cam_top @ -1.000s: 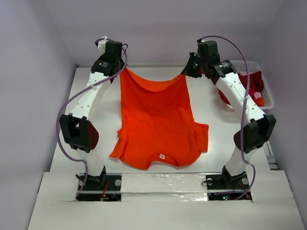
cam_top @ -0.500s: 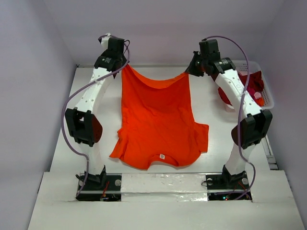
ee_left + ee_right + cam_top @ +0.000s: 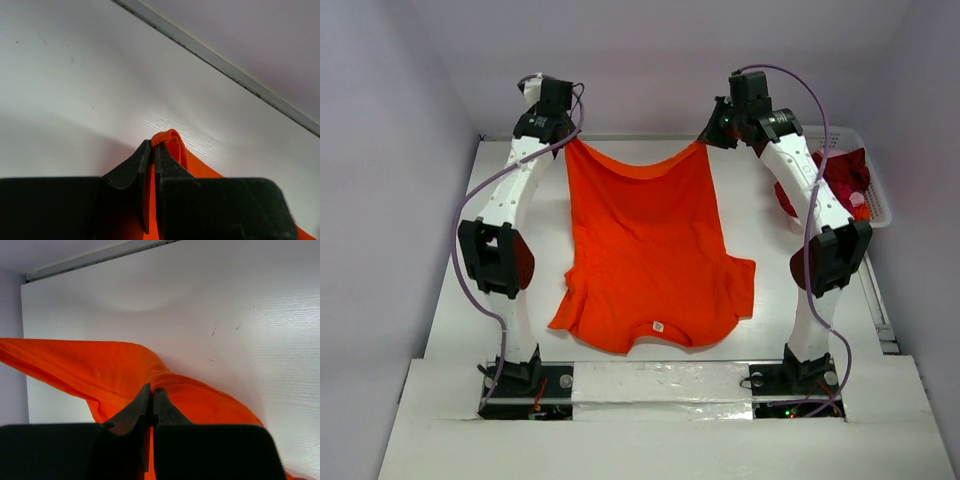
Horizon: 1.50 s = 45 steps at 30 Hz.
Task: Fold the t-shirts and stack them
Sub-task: Flatten the tshirt out
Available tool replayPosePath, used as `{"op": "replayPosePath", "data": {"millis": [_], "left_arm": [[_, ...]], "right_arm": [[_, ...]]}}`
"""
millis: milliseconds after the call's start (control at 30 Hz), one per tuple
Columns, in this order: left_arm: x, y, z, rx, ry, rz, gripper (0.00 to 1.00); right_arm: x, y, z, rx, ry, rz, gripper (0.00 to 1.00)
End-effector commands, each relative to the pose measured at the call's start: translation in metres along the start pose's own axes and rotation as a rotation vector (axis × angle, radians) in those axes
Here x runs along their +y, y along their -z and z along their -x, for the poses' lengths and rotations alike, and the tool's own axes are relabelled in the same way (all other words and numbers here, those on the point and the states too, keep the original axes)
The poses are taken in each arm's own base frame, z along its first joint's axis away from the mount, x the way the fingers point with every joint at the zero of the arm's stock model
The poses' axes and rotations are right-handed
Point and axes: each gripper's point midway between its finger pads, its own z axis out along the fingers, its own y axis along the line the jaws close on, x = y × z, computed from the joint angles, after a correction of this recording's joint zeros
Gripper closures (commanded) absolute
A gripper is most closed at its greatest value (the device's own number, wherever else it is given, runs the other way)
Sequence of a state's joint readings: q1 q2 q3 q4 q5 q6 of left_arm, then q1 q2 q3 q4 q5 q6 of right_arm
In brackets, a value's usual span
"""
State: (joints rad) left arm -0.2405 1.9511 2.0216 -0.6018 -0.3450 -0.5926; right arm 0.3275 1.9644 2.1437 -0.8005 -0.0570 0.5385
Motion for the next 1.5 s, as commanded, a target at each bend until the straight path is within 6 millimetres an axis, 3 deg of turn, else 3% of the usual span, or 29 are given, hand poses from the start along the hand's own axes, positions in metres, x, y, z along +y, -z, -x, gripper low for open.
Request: {"op": "replayPosePath", "data": {"millis": [0,133,233,267,300,333,433,600,700,733,833,867,967,1000,1033,1133,1300,1433,1467], "left_arm": [[0.026,0.013,0.03,-0.06,0.048,0.045,1.0],[0.04,0.007,0.035,-0.063,0.053,0.07,1.0],[0.049,0.003,0.041,-0.063,0.068,0.081,0.88],[0.053,0.002,0.043,-0.064,0.074,0.085,0.72],[0.053,0.002,0.043,-0.066,0.074,0.088,0.63],[0.054,0.003,0.044,-0.07,0.076,0.09,0.36],[0.056,0.005,0.042,-0.068,0.078,0.092,0.03],[0.054,0.026,0.046,-0.061,0.095,0.057,0.01],[0.014,0.062,0.032,-0.01,0.071,-0.124,0.04],[-0.018,0.08,0.005,0.056,0.024,-0.225,0.06],[-0.058,0.111,-0.048,0.183,-0.103,-0.353,0.09],[-0.077,0.129,-0.093,0.288,-0.176,-0.428,0.1],[-0.091,0.153,-0.169,0.473,-0.308,-0.505,0.13],[-0.099,0.17,-0.196,0.508,-0.374,-0.535,0.13],[-0.096,0.177,-0.211,0.534,-0.426,-0.528,0.13],[-0.092,0.193,-0.241,0.545,-0.528,-0.504,0.13],[-0.06,0.193,-0.267,0.496,-0.689,-0.362,0.13],[-0.054,0.212,-0.294,0.483,-0.79,-0.382,0.13],[-0.053,0.22,-0.309,0.481,-0.85,-0.383,0.14]], "right_arm": [[0.015,0.012,0.018,-0.046,0.018,0.059,1.0],[0.016,0.013,0.017,-0.045,0.02,0.064,1.0],[0.017,0.014,0.017,-0.045,0.019,0.073,1.0],[0.018,0.015,0.017,-0.045,0.019,0.076,1.0],[0.019,0.015,0.018,-0.045,0.02,0.078,1.0],[0.019,0.016,0.018,-0.045,0.02,0.08,1.0],[0.021,0.016,0.018,-0.043,0.019,0.088,1.0],[0.02,0.013,0.016,-0.035,0.017,0.088,1.0],[0.018,0.008,0.015,-0.029,0.023,0.079,1.0],[0.018,0.008,0.016,-0.029,0.026,0.079,1.0],[0.016,0.002,0.015,-0.023,0.027,0.068,1.0],[0.017,0.003,0.017,-0.027,0.027,0.07,1.0],[0.018,0.005,0.02,-0.036,0.029,0.067,1.0],[0.019,0.007,0.023,-0.046,0.031,0.066,1.0],[0.013,0.007,0.025,-0.047,0.025,0.052,1.0],[0.013,0.011,0.028,-0.058,0.027,0.046,1.0],[0.008,0.017,0.033,-0.074,0.016,0.031,1.0],[0.006,0.021,0.036,-0.081,0.013,0.031,1.0],[0.006,0.022,0.036,-0.08,0.013,0.033,1.0]]}}
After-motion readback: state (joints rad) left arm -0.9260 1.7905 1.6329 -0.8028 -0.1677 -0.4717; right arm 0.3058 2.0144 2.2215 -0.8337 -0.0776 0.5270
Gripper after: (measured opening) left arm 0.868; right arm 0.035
